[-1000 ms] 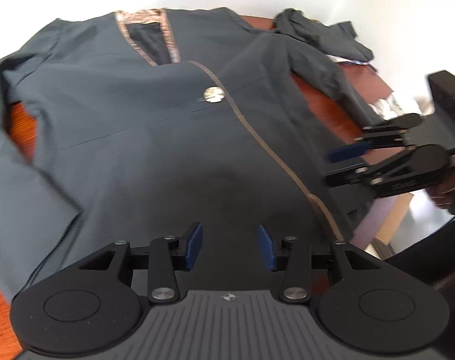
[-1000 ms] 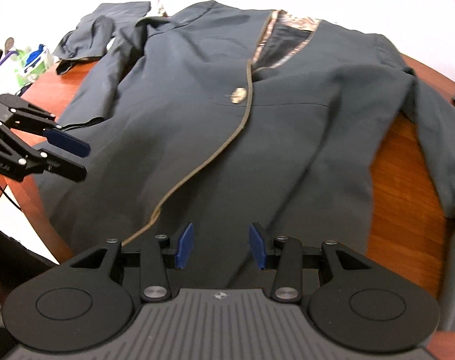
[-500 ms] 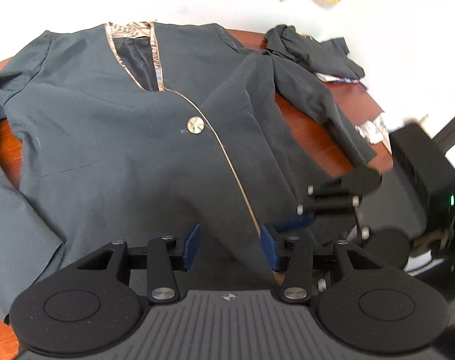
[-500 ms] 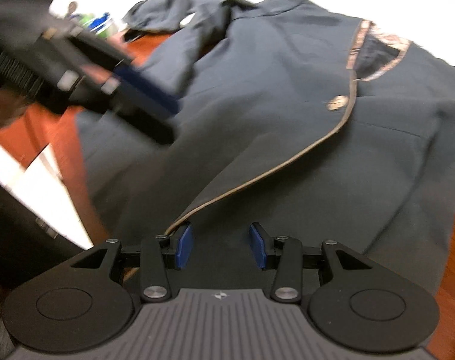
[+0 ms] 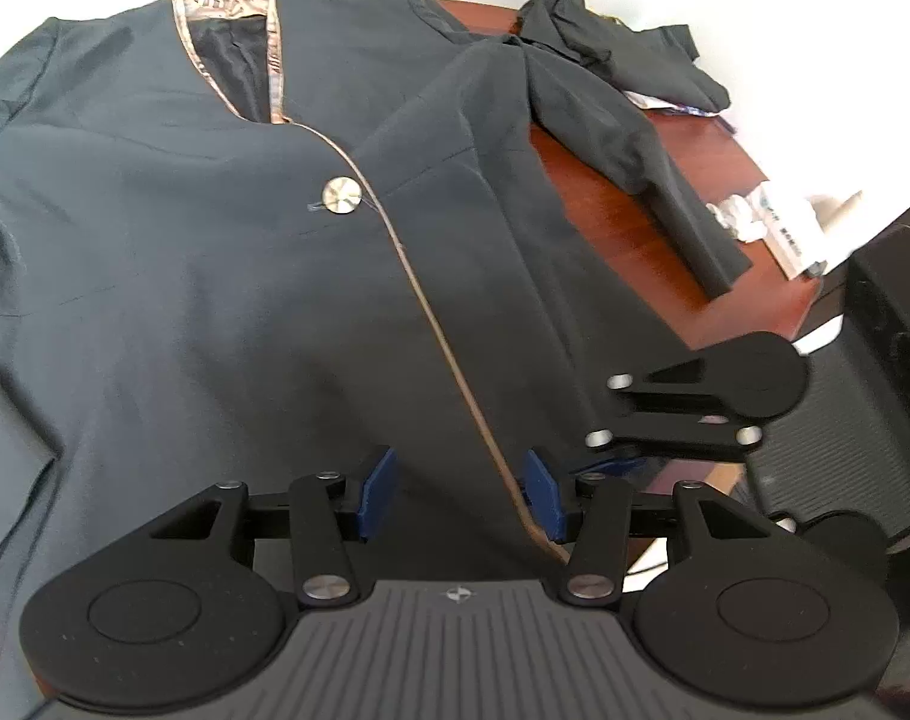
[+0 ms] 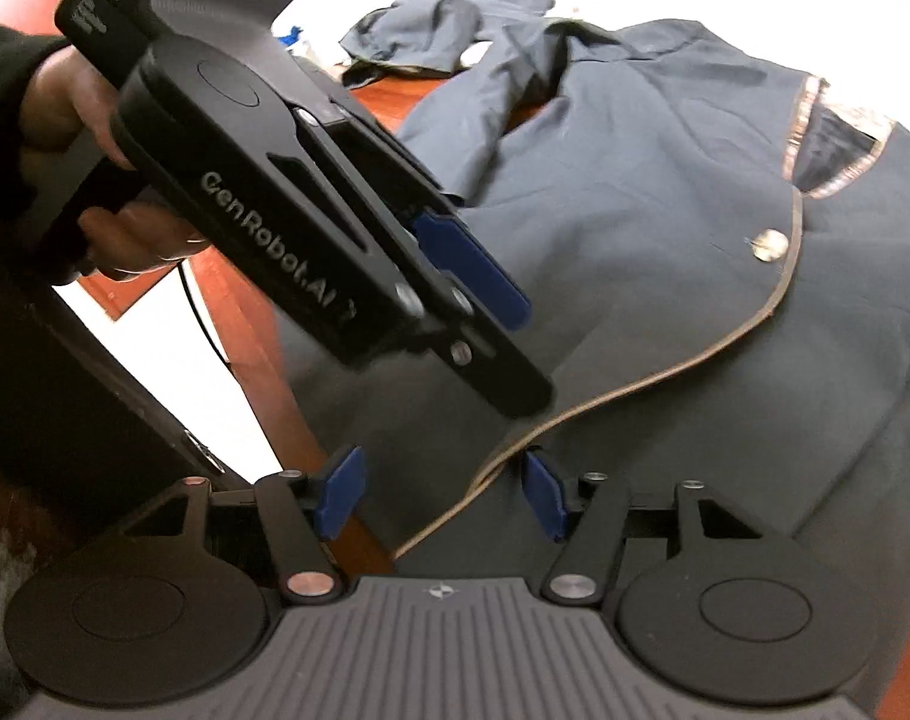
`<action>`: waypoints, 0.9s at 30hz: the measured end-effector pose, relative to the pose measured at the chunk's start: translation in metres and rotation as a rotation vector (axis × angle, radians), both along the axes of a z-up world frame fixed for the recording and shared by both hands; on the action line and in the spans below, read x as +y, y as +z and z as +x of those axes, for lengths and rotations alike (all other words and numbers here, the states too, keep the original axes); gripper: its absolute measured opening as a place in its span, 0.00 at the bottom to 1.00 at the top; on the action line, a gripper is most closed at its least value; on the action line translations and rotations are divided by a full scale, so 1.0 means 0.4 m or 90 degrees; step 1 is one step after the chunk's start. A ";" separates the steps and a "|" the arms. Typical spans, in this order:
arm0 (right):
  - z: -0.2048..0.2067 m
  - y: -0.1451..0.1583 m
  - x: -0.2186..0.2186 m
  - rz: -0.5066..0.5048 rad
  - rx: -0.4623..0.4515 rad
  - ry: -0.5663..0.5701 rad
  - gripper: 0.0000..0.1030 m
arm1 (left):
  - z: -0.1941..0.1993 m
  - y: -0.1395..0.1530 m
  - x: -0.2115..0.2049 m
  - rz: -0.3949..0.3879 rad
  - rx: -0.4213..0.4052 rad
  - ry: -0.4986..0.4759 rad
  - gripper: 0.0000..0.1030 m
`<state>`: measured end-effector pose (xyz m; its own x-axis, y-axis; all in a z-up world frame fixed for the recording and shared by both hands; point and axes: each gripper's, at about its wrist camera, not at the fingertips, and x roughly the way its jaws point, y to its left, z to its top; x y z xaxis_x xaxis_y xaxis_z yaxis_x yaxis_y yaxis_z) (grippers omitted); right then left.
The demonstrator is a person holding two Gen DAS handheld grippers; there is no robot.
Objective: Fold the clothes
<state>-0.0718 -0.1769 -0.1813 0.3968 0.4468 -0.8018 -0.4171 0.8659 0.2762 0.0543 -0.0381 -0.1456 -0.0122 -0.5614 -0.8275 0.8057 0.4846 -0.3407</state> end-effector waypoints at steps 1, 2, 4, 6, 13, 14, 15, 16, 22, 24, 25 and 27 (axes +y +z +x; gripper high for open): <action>-0.008 0.001 -0.011 -0.006 0.000 -0.015 0.64 | 0.004 -0.003 0.007 0.003 -0.005 0.003 0.47; -0.017 0.003 -0.023 -0.014 -0.001 -0.031 0.64 | 0.009 -0.005 0.017 0.006 -0.009 0.006 0.47; -0.033 0.006 -0.046 -0.027 -0.003 -0.061 0.63 | 0.016 -0.011 0.033 0.013 -0.018 0.010 0.47; -0.046 0.006 -0.068 -0.039 -0.005 -0.089 0.63 | 0.022 -0.020 0.053 0.023 -0.029 0.016 0.47; -0.122 -0.007 -0.158 -0.124 -0.007 -0.205 0.63 | 0.024 -0.055 0.161 0.070 -0.079 0.051 0.47; -0.138 -0.010 -0.173 -0.141 -0.007 -0.224 0.63 | 0.021 -0.058 0.177 0.077 -0.090 0.051 0.47; -0.155 -0.011 -0.186 -0.158 -0.008 -0.242 0.63 | 0.017 -0.061 0.192 0.083 -0.101 0.050 0.47; -0.169 -0.012 -0.198 -0.170 -0.007 -0.255 0.63 | 0.015 -0.064 0.208 0.090 -0.111 0.050 0.47; -0.237 -0.030 -0.249 -0.227 0.003 -0.324 0.63 | 0.011 -0.089 0.271 0.114 -0.109 0.059 0.47; -0.254 -0.037 -0.260 -0.243 0.003 -0.337 0.62 | 0.012 -0.094 0.284 0.120 -0.106 0.064 0.47; -0.258 -0.042 -0.261 -0.250 0.004 -0.338 0.62 | 0.014 -0.098 0.289 0.123 -0.102 0.069 0.47; -0.266 -0.057 -0.263 -0.270 0.002 -0.335 0.60 | 0.017 -0.105 0.295 0.128 -0.096 0.078 0.47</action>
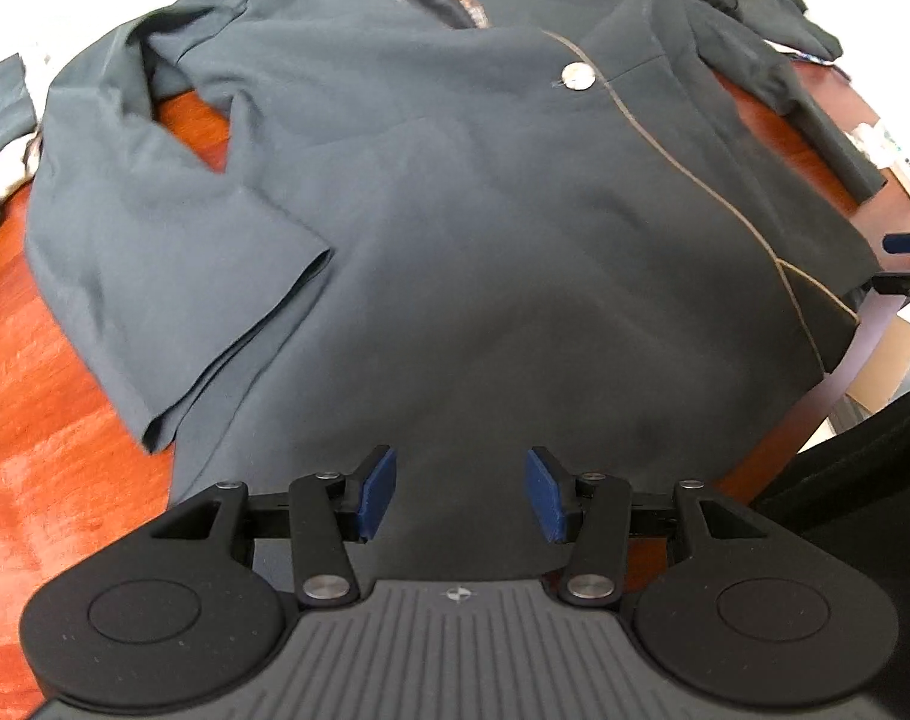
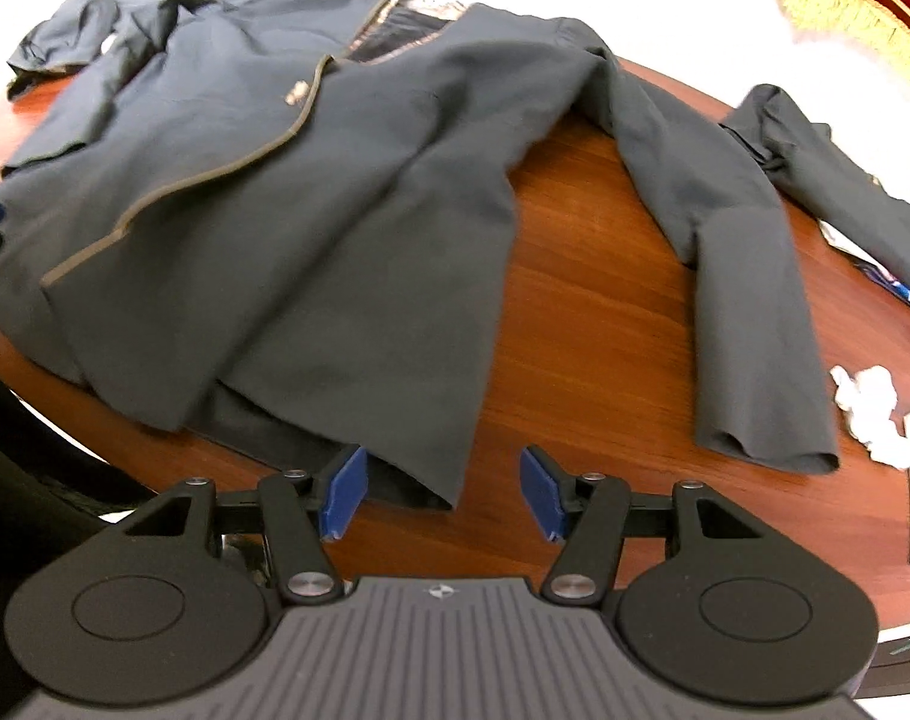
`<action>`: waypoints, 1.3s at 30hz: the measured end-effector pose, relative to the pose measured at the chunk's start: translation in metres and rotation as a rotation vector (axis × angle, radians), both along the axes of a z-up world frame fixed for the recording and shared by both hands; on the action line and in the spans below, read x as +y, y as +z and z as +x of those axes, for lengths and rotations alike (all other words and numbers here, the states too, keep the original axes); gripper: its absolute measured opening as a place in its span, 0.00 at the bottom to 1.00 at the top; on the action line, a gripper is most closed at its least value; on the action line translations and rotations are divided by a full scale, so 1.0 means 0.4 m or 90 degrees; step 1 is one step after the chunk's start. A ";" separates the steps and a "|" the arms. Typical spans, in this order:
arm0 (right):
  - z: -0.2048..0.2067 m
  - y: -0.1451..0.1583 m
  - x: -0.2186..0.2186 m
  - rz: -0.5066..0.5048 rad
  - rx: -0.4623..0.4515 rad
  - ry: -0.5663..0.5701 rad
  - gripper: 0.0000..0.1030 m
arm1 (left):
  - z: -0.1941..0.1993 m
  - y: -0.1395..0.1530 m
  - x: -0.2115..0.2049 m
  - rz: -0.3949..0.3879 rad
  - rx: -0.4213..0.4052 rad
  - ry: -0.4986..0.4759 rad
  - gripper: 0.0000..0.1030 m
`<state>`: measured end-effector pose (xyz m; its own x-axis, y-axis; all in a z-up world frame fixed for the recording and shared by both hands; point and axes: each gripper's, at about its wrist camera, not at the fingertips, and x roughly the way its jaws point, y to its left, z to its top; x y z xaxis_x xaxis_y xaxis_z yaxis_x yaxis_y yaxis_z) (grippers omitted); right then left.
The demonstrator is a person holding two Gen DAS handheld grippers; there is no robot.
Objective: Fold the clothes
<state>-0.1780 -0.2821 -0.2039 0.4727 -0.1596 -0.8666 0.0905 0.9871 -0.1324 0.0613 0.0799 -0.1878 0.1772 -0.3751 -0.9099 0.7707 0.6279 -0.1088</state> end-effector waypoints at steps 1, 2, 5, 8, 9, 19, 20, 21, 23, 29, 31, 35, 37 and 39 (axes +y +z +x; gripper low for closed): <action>-0.004 -0.005 0.001 -0.010 0.000 0.004 0.60 | 0.001 -0.004 0.001 0.003 0.001 0.004 0.47; -0.007 -0.008 0.004 -0.019 0.000 0.008 0.60 | 0.002 -0.008 0.004 0.007 0.001 0.007 0.47; -0.014 -0.012 0.013 -0.040 -0.005 0.014 0.60 | 0.010 -0.021 0.020 0.024 0.004 0.012 0.47; -0.013 -0.014 0.026 -0.069 -0.013 0.021 0.60 | 0.019 -0.023 0.030 0.021 0.007 0.011 0.47; -0.011 -0.012 0.031 -0.076 -0.017 0.022 0.60 | 0.023 -0.022 0.029 0.021 0.010 0.009 0.47; 0.019 -0.010 0.081 -0.133 -0.031 0.092 0.60 | 0.039 -0.024 0.023 0.026 0.031 -0.019 0.51; 0.015 -0.011 0.086 -0.136 -0.029 0.099 0.60 | 0.040 -0.024 0.022 0.027 0.033 -0.023 0.51; 0.009 -0.011 0.089 -0.137 -0.027 0.107 0.60 | 0.039 -0.024 0.021 0.027 0.034 -0.025 0.52; -0.003 -0.011 0.097 -0.143 -0.025 0.122 0.59 | 0.038 -0.025 0.020 0.027 0.036 -0.028 0.55; -0.005 -0.029 0.143 -0.194 -0.015 0.217 0.53 | 0.035 -0.028 0.010 0.032 0.038 -0.043 0.60; -0.002 -0.034 0.163 -0.210 -0.017 0.257 0.50 | 0.038 -0.029 0.010 0.032 0.040 -0.043 0.60; 0.010 -0.040 0.198 -0.235 -0.026 0.317 0.45 | 0.036 -0.028 0.012 0.033 0.040 -0.044 0.60; 0.016 -0.042 0.211 -0.240 -0.030 0.331 0.44 | 0.034 -0.029 0.013 0.033 0.041 -0.044 0.60; 0.021 -0.044 0.224 -0.245 -0.034 0.344 0.42 | 0.032 -0.029 0.015 0.032 0.041 -0.044 0.60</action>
